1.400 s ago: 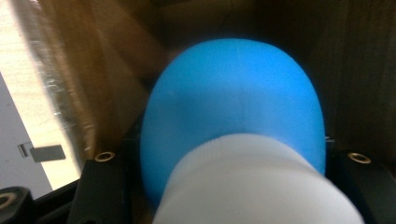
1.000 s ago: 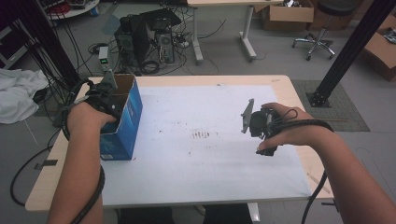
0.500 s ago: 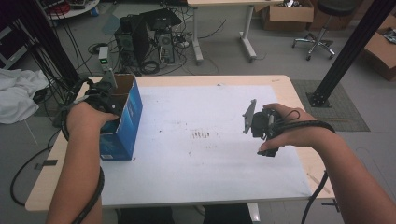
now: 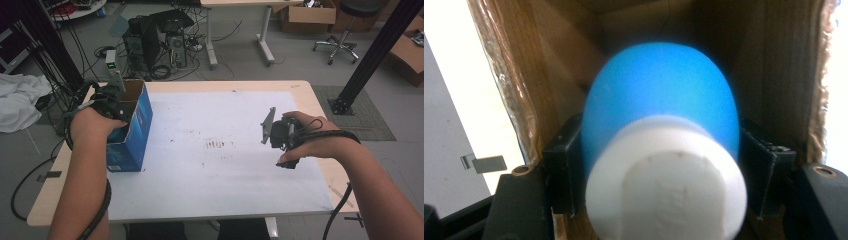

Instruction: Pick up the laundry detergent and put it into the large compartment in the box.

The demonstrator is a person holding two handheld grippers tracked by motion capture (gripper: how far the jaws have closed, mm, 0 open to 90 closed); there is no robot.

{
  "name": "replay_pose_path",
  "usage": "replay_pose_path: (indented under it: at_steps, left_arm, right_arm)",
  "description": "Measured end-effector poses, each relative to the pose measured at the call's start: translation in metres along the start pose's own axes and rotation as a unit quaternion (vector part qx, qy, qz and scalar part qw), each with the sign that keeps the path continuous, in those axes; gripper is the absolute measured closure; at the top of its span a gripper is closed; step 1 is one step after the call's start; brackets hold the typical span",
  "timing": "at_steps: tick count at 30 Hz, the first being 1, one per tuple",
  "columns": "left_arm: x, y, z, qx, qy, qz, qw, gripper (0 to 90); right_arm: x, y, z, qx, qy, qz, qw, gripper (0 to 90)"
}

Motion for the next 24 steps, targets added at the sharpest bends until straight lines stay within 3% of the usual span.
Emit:
replay_pose_path:
  at_steps: [16,24]
  left_arm:
    - [-0.002,-0.009,-0.017,-0.01,0.0,-0.004,0.9999,26.2]
    - [-0.003,-0.015,-0.029,-0.013,0.011,-0.003,0.9999,20.3]
  right_arm:
    - [0.001,-0.003,-0.004,-0.006,-0.004,-0.001,1.0,16.0]
    - [0.003,-0.004,-0.007,-0.004,-0.005,-0.004,1.0,16.0]
Point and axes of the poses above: each handheld gripper's, and its own axes: z roughly forward along the jaws, y roughly out of its top, x roughly to its left, the point moved 1 cm from there along z, roughly forward along the jaws, and after that the axes turned 10 degrees about x, right-handed, at the moved point
